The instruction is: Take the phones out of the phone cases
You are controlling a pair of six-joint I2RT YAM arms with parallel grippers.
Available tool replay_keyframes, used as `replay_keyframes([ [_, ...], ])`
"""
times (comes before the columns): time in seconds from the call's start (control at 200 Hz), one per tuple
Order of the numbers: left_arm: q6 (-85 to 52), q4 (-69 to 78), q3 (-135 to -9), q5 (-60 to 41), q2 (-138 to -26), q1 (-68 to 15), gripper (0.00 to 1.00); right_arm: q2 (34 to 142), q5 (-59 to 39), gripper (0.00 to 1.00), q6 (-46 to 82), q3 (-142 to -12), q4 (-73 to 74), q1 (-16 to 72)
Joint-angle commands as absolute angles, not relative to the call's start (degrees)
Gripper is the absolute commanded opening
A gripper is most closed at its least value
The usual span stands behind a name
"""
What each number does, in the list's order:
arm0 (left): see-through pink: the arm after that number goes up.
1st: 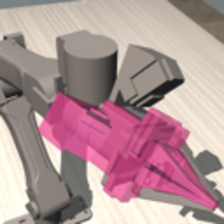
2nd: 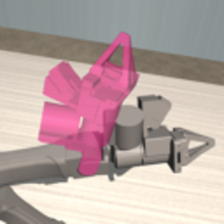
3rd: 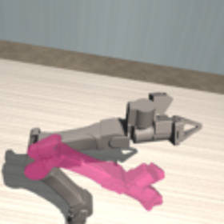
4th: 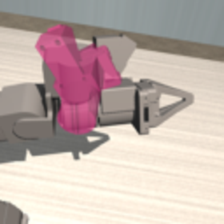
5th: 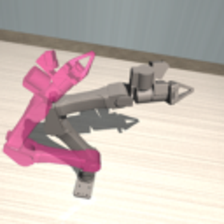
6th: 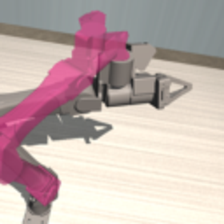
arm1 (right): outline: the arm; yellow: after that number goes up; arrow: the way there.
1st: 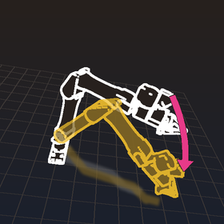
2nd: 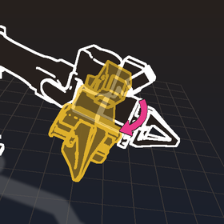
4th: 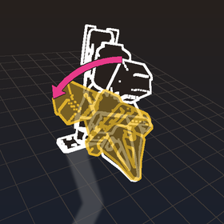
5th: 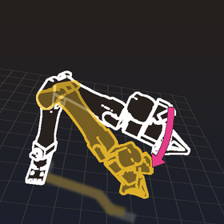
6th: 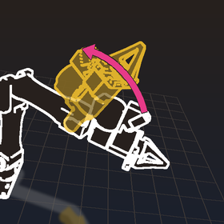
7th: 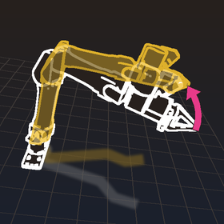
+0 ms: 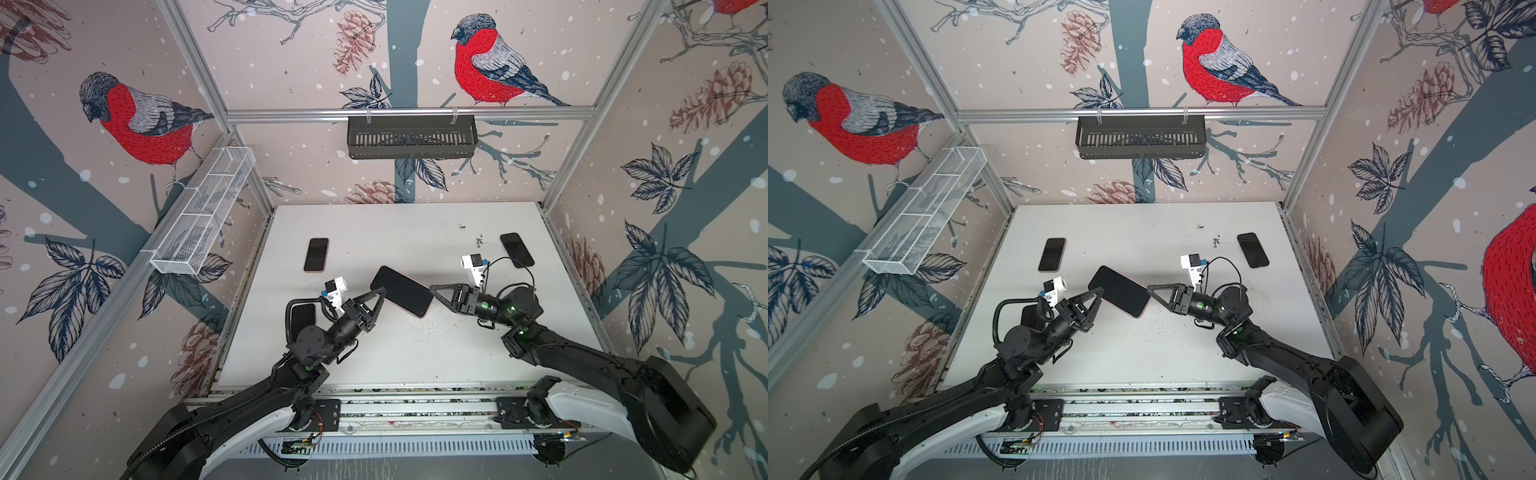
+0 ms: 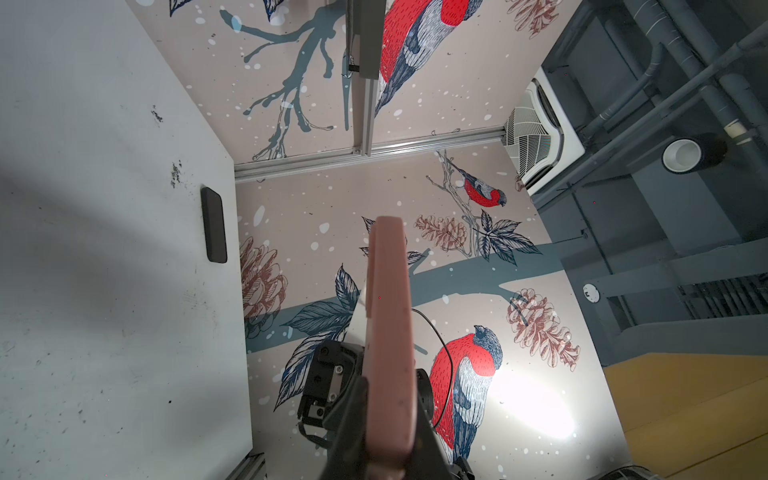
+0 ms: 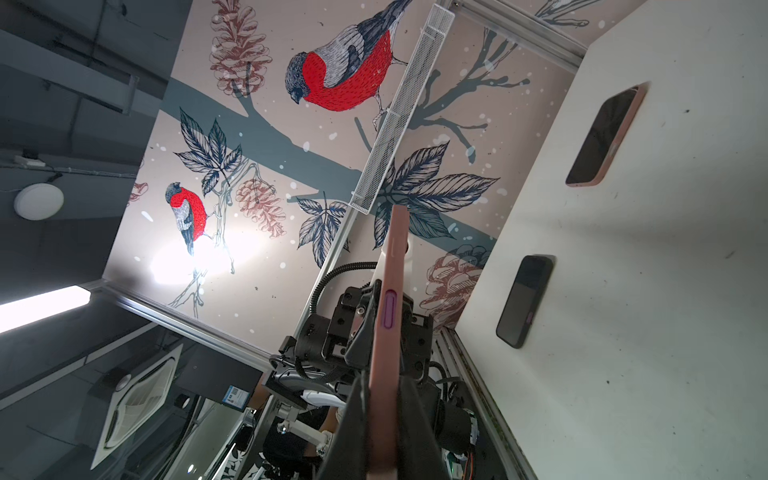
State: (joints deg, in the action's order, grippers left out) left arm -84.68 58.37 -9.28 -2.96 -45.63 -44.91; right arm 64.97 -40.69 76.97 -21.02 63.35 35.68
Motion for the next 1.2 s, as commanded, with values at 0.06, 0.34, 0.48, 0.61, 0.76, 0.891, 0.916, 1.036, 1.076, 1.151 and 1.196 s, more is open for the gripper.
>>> replay_keyframes([
  [0.06,-86.19,74.08,-11.45,-3.29,-48.46,-45.00,0.00,65.73,-40.26,0.06,82.91,-21.33,75.37,35.60],
  [0.34,-85.28,83.24,-15.54,-3.73,-54.03,-45.33,0.00,66.58,-37.58,0.07,91.42,-22.54,83.87,34.89],
  [0.48,-85.36,86.96,-18.30,-4.31,-57.63,-45.59,0.00,68.25,-36.66,0.08,95.69,-25.27,87.98,34.89],
  [0.61,-85.01,90.38,-20.46,-4.13,-60.72,-46.36,0.00,70.23,-35.34,0.09,99.79,-26.62,92.04,34.81],
  [0.76,-83.85,92.90,-23.37,-4.48,-63.54,-47.39,0.00,73.32,-33.77,0.09,103.73,-27.16,96.47,34.36],
  [0.891,-83.01,94.89,-25.67,-5.01,-65.50,-47.98,0.00,76.22,-32.07,0.09,108.06,-27.92,102.16,33.93],
  [0.916,-82.95,95.21,-26.07,-5.09,-65.87,-48.12,0.00,76.79,-31.77,0.09,108.81,-28.23,103.14,33.84],
  [1.036,-82.75,96.70,-27.73,-5.67,-67.68,-48.43,0.00,78.83,-31.20,0.09,111.30,-29.97,105.67,33.67],
  [1.076,-82.70,97.22,-28.22,-5.84,-68.28,-48.48,0.00,79.27,-31.23,0.09,111.55,-30.59,106.00,33.62],
  [1.151,-82.49,97.77,-29.19,-6.06,-69.18,-48.66,0.00,79.70,-31.36,0.10,111.99,-31.43,105.92,33.60],
  [1.196,-82.35,97.86,-29.68,-6.20,-69.60,-48.85,0.00,79.80,-31.29,0.10,112.34,-31.64,106.12,33.57],
])
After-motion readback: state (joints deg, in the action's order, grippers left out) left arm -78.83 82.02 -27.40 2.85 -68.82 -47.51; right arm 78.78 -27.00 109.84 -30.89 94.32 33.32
